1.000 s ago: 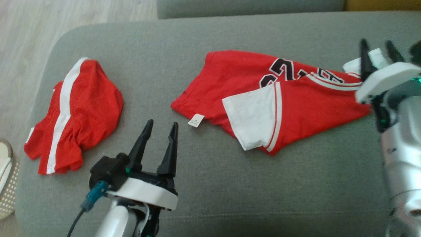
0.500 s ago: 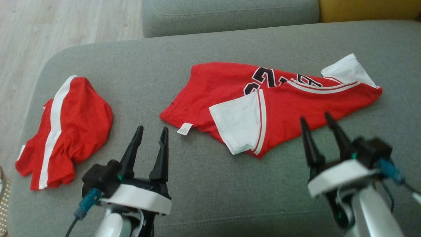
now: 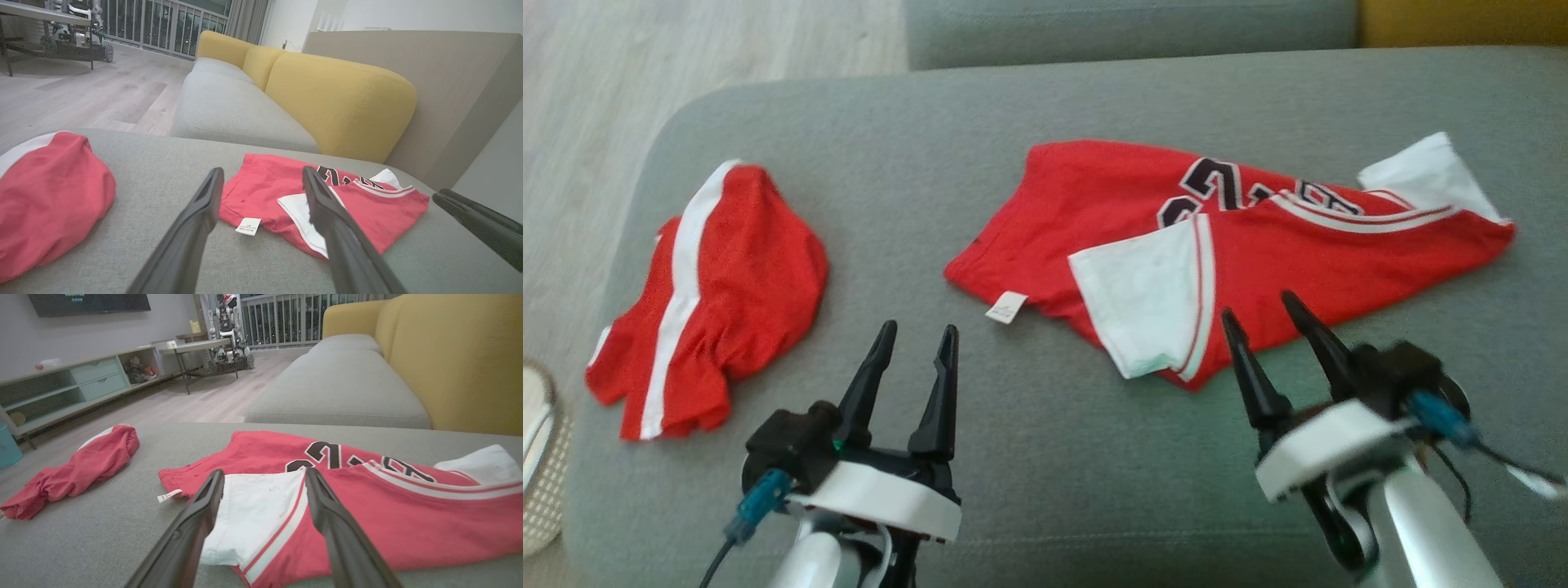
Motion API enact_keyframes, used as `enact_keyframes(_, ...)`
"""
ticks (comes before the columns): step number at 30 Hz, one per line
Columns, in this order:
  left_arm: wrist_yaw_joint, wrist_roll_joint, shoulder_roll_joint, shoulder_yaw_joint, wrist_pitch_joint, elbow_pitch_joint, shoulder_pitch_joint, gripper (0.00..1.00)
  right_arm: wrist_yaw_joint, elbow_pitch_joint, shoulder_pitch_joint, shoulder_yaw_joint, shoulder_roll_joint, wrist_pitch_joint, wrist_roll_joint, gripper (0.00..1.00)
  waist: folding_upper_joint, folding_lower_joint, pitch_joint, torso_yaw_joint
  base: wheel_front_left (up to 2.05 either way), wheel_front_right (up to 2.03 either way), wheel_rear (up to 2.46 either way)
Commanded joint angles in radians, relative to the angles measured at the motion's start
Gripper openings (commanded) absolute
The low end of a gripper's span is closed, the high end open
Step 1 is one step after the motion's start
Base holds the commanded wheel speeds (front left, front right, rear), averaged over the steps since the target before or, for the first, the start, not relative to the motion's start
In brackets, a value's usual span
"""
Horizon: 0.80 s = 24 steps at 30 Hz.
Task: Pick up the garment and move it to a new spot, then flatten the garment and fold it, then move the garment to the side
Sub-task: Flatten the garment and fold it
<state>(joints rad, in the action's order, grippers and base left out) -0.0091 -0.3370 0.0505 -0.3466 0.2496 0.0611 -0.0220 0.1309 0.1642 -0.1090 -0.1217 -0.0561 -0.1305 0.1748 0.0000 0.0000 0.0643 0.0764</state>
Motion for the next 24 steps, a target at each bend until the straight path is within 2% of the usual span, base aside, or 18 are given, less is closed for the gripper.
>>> enact_keyframes(1,-0.003,-0.002,0.0,0.025,0.012,-0.029,-0.047,1.0,0.0,-0.021,-0.07,-0.029,0.006,0.01,-0.011,1.0,0.0,0.0,0.019,0.023,0.0,0.0,0.0)
enact_keyframes(6,-0.007,-0.013,0.0,-0.003,0.012,-0.019,-0.068,1.0,0.0,0.081,-0.185,-0.058,0.006,0.067,-0.05,1.0,0.0,0.0,0.067,0.089,0.0,0.0,0.0)
enact_keyframes(12,-0.004,-0.029,0.0,-0.035,0.012,-0.015,-0.101,1.0,0.0,0.269,-0.338,-0.083,0.006,0.115,-0.092,1.0,0.0,0.0,0.131,0.171,0.0,0.0,0.0)
enact_keyframes(18,-0.003,-0.037,0.0,-0.065,0.012,-0.022,-0.139,1.0,0.0,0.447,-0.463,-0.04,0.006,0.118,-0.166,1.0,0.0,0.0,0.176,0.238,0.0,0.0,0.0)
enact_keyframes(24,0.013,-0.06,0.0,-0.069,0.012,-0.029,-0.156,1.0,0.0,0.57,-0.525,-0.011,0.006,0.096,-0.206,1.0,0.0,0.0,0.192,0.271,0.0,0.0,0.0)
